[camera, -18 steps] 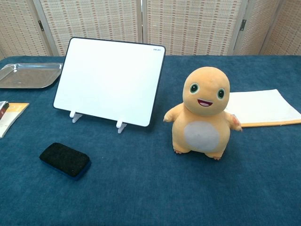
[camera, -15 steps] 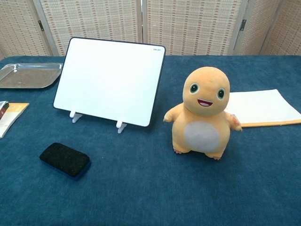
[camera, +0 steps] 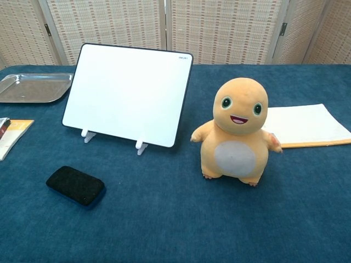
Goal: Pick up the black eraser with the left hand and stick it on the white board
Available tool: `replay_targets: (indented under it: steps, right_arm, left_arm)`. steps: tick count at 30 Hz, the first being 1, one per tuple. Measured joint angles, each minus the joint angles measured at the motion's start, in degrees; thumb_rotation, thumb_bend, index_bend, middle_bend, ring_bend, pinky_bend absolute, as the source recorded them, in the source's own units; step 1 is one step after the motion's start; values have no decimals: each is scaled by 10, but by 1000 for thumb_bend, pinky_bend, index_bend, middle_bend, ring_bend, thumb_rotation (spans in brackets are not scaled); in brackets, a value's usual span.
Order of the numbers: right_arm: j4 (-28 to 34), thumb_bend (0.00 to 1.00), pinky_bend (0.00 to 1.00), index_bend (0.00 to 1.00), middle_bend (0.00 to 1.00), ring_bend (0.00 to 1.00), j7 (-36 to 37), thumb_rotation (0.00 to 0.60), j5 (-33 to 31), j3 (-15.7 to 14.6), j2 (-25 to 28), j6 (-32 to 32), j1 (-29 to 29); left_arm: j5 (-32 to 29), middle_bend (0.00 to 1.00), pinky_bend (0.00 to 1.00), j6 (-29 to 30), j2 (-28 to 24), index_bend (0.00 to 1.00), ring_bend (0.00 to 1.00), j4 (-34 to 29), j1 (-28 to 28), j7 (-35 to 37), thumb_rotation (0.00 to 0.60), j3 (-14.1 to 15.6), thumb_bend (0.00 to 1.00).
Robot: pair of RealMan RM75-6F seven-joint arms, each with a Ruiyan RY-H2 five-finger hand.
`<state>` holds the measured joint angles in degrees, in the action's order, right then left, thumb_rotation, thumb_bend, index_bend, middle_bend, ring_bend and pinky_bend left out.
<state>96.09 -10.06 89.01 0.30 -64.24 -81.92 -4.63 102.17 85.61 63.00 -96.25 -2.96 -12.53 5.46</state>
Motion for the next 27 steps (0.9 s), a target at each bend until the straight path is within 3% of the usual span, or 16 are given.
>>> replay_targets:
  steps: [7,15,27]
  right_arm:
    - [0,150,208,0,0,66,10,600,-6,4,3,1,-2]
    - [-4,151,208,0,0,66,47,600,4,4,14,-21,6]
    - [-5,152,209,0,0,66,43,600,2,5,14,-16,5]
  left_arm:
    - [28,1000,1000,-75,14,261,1000,11,-54,30,600,6,214]
    - [-34,1000,1000,-217,43,250,1000,-13,-129,23,600,-9,224]
    - [-85,1000,1000,-279,100,246,1000,15,-191,14,600,-38,226]
